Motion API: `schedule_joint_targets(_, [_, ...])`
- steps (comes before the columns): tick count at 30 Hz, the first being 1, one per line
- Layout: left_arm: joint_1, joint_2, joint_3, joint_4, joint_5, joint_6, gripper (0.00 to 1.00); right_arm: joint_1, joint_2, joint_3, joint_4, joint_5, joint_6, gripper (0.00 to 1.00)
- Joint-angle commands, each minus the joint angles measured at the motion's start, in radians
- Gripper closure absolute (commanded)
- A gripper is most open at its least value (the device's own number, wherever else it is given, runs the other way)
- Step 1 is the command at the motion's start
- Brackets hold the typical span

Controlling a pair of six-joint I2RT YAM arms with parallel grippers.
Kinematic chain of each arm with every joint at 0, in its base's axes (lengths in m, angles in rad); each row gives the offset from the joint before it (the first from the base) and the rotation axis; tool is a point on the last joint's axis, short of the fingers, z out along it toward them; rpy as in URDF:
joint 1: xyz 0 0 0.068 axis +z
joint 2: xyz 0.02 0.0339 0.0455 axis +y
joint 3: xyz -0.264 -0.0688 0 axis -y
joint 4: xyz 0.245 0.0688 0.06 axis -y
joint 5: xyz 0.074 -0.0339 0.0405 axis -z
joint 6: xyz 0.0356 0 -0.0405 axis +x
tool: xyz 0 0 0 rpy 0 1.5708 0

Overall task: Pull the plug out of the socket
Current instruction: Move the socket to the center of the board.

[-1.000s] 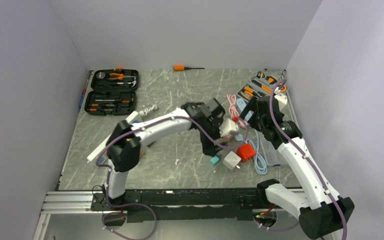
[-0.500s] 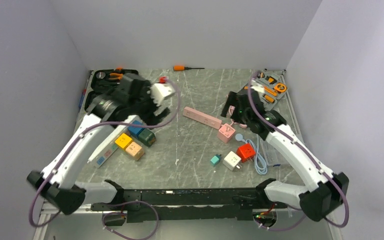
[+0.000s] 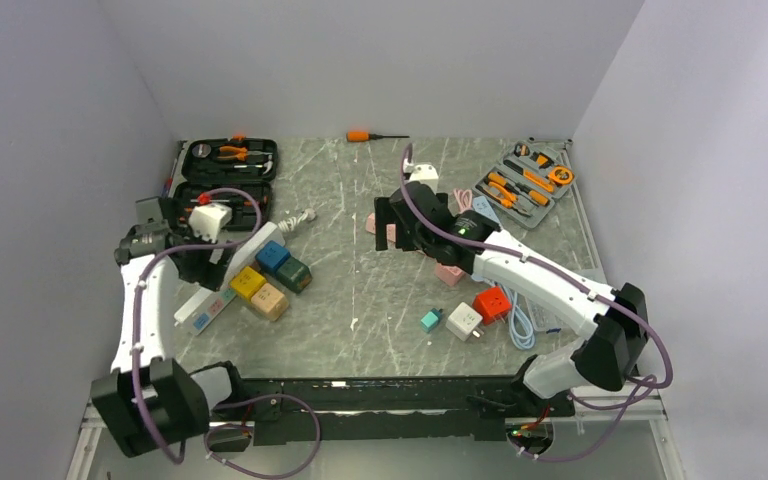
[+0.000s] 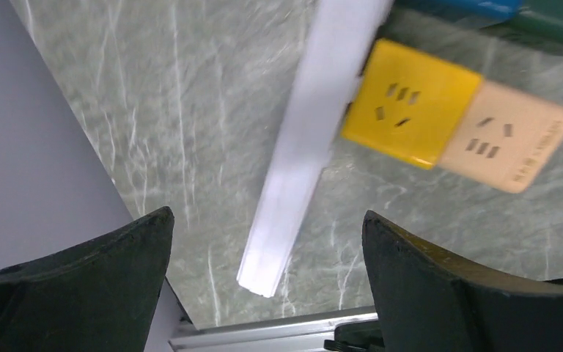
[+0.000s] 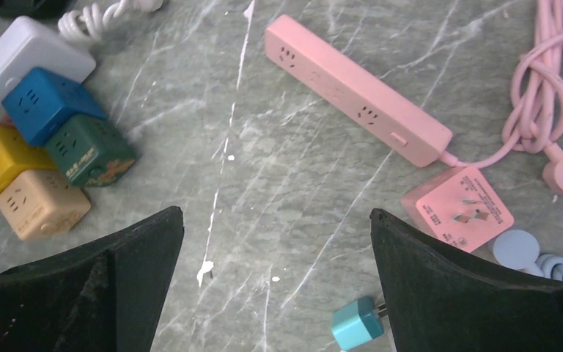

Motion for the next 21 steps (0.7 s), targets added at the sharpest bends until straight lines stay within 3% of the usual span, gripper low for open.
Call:
schedule_joint_targets(1, [0.153, 0.063, -0.005, 0.022, 0.124, 0.109, 0.01, 0.032, -0.014, 0.015, 0.029, 0.046, -0.025, 0.0])
schedule_joint_targets(7, [0.181, 0.102, -0.088, 0.029, 0.128, 0.191, 0.01, 0.04, -0.058, -0.059, 0.047, 0.047, -0.011, 0.0])
schedule_joint_targets(16, [0.181, 0.196, -0.138, 0.119, 0.126, 0.202, 0.01, 0.039, -0.091, -0.128, 0.047, 0.087, 0.011, 0.0])
schedule_joint_targets(18, [0.182, 0.217, -0.129, 0.119, 0.153, 0.203, 0.04, 0.038, -0.103, -0.145, 0.05, 0.089, 0.016, 0.0])
schedule_joint_targets(21, [0.181, 0.259, -0.111, 0.118, 0.175, 0.195, 0.17, 0.038, -0.121, -0.172, 0.051, 0.09, 0.022, 0.0])
